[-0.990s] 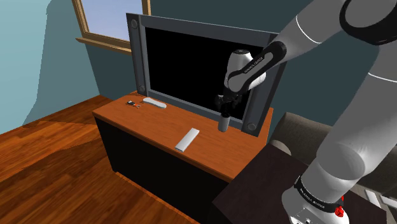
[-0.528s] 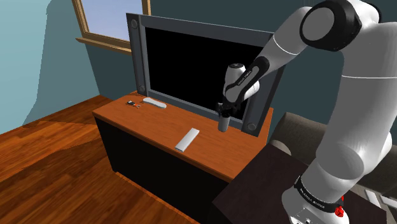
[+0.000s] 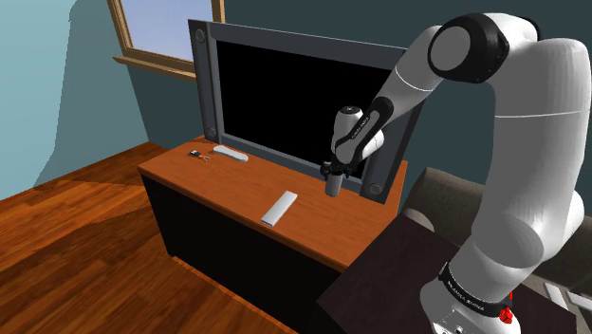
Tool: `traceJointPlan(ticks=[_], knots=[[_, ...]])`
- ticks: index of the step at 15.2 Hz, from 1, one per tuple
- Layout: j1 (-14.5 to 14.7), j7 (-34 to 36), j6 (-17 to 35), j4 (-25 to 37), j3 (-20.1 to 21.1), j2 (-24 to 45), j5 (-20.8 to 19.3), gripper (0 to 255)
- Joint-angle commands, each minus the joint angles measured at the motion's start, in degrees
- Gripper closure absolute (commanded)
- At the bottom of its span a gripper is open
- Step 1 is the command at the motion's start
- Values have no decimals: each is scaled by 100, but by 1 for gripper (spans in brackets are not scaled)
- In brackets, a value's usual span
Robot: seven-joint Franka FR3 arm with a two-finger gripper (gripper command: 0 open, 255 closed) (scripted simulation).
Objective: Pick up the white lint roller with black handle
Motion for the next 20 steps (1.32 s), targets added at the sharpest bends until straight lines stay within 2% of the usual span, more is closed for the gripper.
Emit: traceJointPlan(ticks=[1, 10, 20], knots=[[4, 9, 23, -6, -6, 14, -7, 255], [5, 12, 34, -3, -10, 29, -10, 255], [-77, -222, -600, -102, 118, -708, 160, 255]])
